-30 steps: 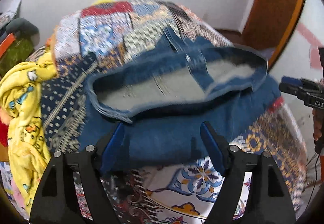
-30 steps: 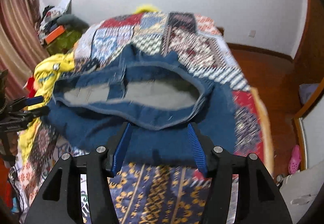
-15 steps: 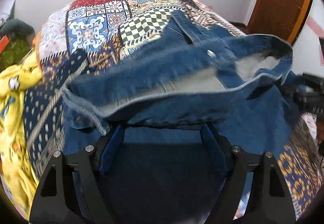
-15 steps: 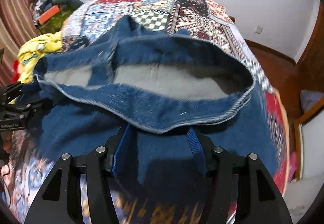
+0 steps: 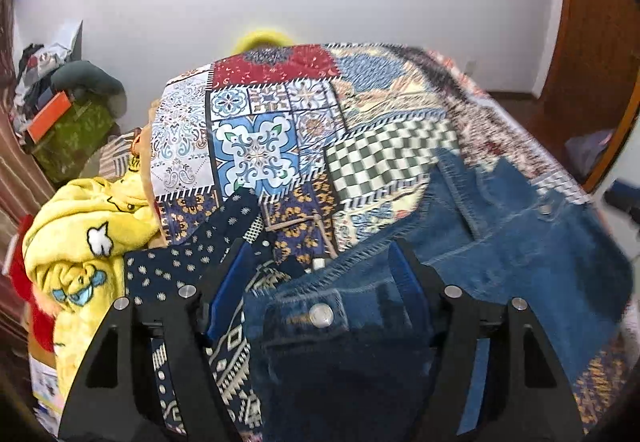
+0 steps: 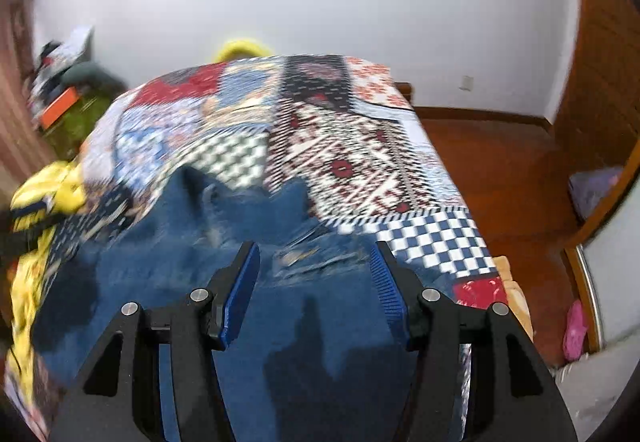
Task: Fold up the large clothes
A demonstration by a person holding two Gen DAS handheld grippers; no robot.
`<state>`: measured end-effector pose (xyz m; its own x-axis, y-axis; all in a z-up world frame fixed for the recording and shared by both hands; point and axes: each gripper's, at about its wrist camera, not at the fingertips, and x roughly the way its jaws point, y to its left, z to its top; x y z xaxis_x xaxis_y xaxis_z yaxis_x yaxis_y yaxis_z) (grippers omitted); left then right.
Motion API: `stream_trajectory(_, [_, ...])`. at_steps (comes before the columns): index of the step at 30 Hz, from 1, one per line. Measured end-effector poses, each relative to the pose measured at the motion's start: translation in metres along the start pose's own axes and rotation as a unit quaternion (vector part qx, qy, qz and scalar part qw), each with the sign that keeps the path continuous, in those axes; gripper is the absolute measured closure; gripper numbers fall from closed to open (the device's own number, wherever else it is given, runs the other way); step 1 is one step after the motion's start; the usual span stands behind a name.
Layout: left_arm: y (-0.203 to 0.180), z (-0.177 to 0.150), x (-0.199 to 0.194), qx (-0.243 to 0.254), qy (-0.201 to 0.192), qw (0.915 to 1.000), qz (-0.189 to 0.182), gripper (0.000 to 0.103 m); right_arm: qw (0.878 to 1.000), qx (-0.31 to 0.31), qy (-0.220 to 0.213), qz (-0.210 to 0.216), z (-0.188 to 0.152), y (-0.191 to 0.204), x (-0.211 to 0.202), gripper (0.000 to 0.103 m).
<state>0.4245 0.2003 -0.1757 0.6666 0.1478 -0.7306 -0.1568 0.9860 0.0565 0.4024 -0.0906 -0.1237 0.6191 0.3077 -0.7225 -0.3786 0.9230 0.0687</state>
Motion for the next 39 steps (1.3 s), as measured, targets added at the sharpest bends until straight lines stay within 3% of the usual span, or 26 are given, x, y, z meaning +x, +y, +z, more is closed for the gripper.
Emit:
stream_trajectory(2, [0.0, -0.006, -0.015, 0.001, -0.004, 0.9998, -0.018, 0.025, 1.0, -0.023, 0.001, 0.011, -0.009, 0.014, -0.008, 0.046])
stream_trajectory(4, [-0.007, -0.019, -0.024, 0.006, -0.002, 0.9993, -0.037, 0.023, 0.999, -0.037, 0.002, 0.024, -0.019, 0.028, -0.01, 0.033])
stream_trajectory(6, [-0.017, -0.033, -0.028, 0.011, 0.012, 0.9979, -0.063, 0.022, 0.998, -0.049, 0.0, 0.039, -0.031, 0.042, -0.012, 0.032])
stream_trajectory(9, [-0.033, -0.053, -0.024, 0.011, 0.037, 0.995, -0.092, 0.021, 0.996, -0.067, 0.026, 0.058, -0.051, 0.061, -0.002, 0.03])
stream_trajectory(12, [-0.051, -0.081, -0.009, 0.019, 0.072, 0.9914, -0.108, 0.021, 0.995, -0.063, 0.07, 0.043, -0.071, 0.067, 0.017, 0.023])
stream_trajectory(15, [-0.063, -0.105, 0.008, 0.039, 0.105, 0.99, -0.085, 0.021, 0.992, -0.077, 0.102, 0.023, -0.091, 0.064, 0.028, 0.023])
stream_trajectory(17, [-0.061, -0.114, 0.007, 0.04, 0.093, 0.9917, -0.08, 0.019, 0.992, -0.083, 0.096, -0.003, -0.094, 0.052, 0.024, 0.022])
stream_trajectory(21, [-0.044, -0.125, -0.004, 0.012, 0.08, 0.9948, -0.063, 0.014, 0.991, -0.091, 0.09, -0.037, -0.096, 0.026, 0.011, 0.02])
stream_trajectory(23, [-0.034, -0.132, -0.012, -0.006, 0.072, 0.9957, -0.059, 0.013, 0.992, -0.078, 0.088, -0.052, -0.099, 0.009, 0.003, 0.013])
stream_trajectory(26, [-0.016, -0.142, -0.019, -0.02, 0.069, 0.997, -0.028, 0.009, 0.993, -0.058, 0.083, -0.065, -0.105, -0.01, -0.011, 0.012])
stream_trajectory(30, [0.011, -0.154, -0.029, -0.075, 0.078, 0.9935, -0.035, 0.006, 0.991, -0.039, 0.084, -0.098, -0.112, -0.026, -0.022, 0.012])
stream_trajectory(34, [0.035, -0.166, -0.043, -0.118, 0.079, 0.9892, -0.034, 0.003, 0.992, 0.007, 0.09, -0.088, -0.12, -0.048, -0.033, 0.012])
stream_trajectory(36, [0.042, -0.171, -0.05, -0.122, 0.08, 0.9892, -0.008, 0.003, 0.992, 0.028, 0.094, -0.077, -0.123, -0.056, -0.04, 0.012])
stream_trajectory(39, [0.058, -0.18, -0.059, -0.129, 0.085, 0.987, 0.043, 0.003, 0.987, 0.018, 0.089, -0.129, -0.126, -0.057, -0.051, 0.012])
